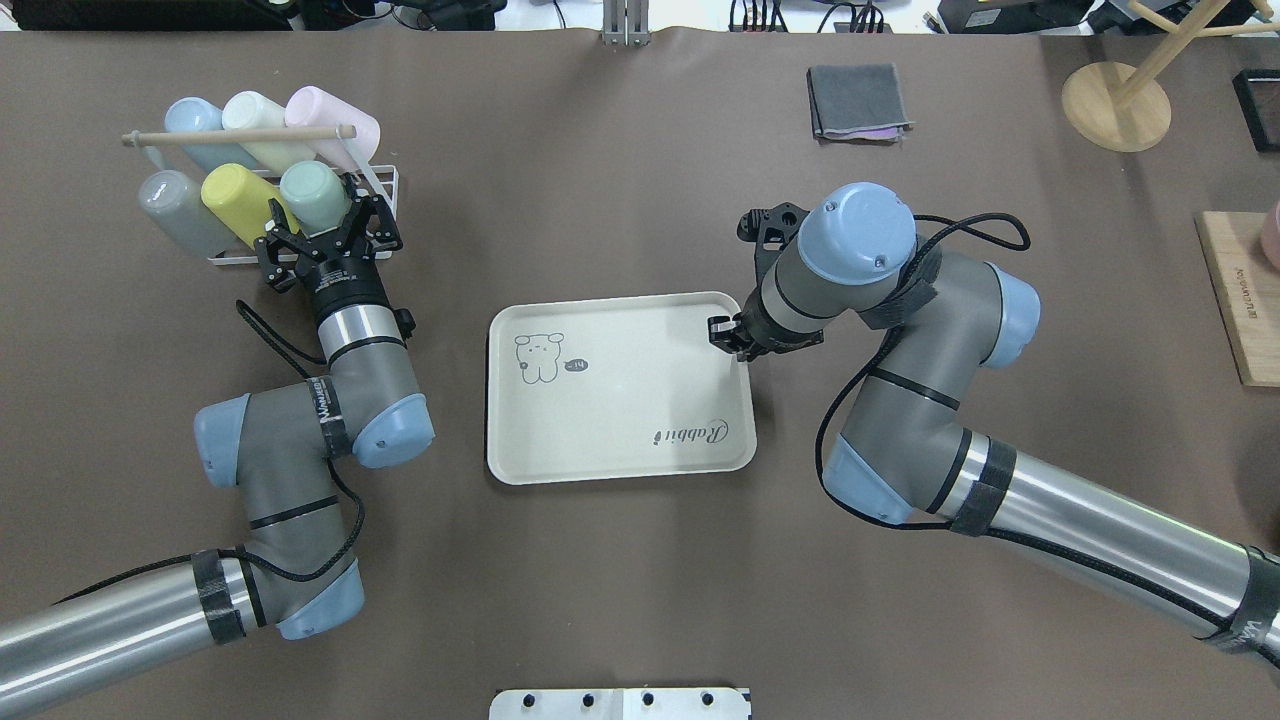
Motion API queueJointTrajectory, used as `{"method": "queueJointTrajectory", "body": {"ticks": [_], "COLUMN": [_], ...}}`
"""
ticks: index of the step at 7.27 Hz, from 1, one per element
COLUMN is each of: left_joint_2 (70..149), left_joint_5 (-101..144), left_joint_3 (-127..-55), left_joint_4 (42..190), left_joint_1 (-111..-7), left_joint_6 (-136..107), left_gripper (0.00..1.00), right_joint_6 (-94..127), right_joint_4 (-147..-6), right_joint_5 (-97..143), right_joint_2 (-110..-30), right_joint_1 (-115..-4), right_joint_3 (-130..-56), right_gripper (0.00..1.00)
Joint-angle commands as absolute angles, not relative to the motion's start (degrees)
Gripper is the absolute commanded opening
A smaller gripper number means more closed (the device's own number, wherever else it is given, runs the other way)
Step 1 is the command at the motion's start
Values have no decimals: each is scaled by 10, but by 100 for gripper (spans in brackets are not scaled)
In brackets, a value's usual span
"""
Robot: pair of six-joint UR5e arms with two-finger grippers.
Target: Pick up and place green cup on tray
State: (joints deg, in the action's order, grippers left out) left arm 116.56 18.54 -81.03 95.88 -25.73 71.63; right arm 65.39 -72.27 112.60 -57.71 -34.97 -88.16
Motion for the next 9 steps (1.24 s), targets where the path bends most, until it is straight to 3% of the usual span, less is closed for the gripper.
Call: {"method": "queueJointTrajectory", "body": {"ticks": [1,3,4,7,9], "left_joint_2": [1165,1165,1165,1165,1162], "left_joint_5": [185,185,185,185,185], "left_joint_3": [-809,-809,-809,-820,-828], "left_joint_4": [963,965,965,976,977], "left_joint_1": [-258,-258,-258,-265,-267], "left_joint_6": [716,716,716,717,718], "left_gripper": [71,66,62,41,37], "right_joint_6": [658,657,648,531,394], "right_joint_4": [-723,-722,-729,-771,-864], "right_joint_5": [1128,1128,1135,1225,1235], "right_joint_2": [-580,-583,-584,-618,-653], "right_joint_1": [-353,-356,-369,-488,-565], "right_joint_3": [-881,-882,-884,-897,-941], "right_gripper": [45,95,100,100,100]}}
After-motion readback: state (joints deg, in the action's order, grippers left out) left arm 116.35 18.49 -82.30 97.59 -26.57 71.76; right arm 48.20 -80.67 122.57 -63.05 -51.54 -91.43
